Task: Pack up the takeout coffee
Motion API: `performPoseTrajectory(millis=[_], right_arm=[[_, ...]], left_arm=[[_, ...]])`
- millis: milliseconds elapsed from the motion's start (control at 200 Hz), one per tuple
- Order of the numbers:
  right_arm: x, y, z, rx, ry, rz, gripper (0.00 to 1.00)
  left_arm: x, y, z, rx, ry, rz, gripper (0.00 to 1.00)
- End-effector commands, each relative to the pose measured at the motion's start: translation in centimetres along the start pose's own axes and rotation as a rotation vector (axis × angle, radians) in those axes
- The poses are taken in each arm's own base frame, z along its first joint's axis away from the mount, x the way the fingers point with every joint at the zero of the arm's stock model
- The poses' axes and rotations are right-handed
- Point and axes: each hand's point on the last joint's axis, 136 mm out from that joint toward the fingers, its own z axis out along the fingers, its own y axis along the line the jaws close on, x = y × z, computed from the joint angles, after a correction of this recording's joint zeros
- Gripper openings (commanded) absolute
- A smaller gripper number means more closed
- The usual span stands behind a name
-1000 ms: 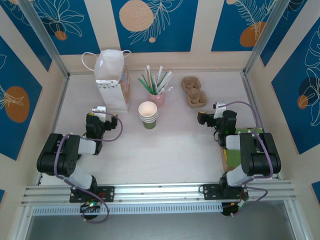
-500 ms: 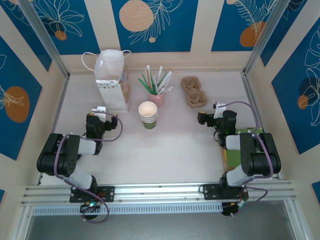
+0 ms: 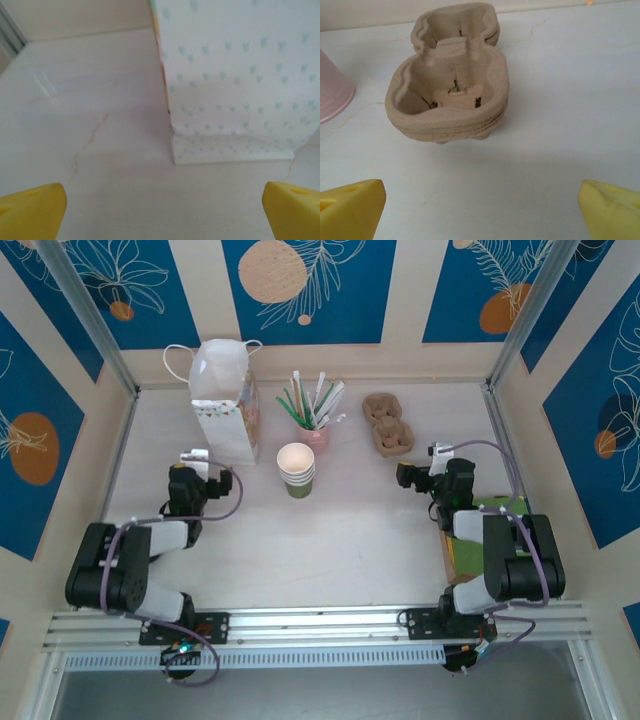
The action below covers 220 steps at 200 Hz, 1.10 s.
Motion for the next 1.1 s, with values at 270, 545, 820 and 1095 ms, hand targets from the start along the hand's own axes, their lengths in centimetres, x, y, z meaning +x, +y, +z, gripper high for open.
performPoseTrajectory(millis=[270, 545, 820, 1095], right_arm=[[-5.8, 0.0, -5.1, 0.047, 0.032, 0.372, 0.99], [-8.6, 1.9, -8.3, -0.053, 0.064, 0.549, 0.99], [-9.7, 7.7, -9.4, -0.161, 0.162, 0.483, 0.99], [-9.5, 12.7, -9.8, -0.174, 0.254, 0.282, 0.99]], left_arm=[[-5.2, 3.3, -6.9, -0.156, 0.343, -0.263, 1.00], [-5.4, -1.5, -9.7, 0.073, 0.470, -0.516, 1.00], [-7.0, -6.7, -10.5, 0.159, 0.586, -0.479, 0.85], [-8.5, -13.4, -9.7, 0.220, 0.658, -0.311, 0.68]])
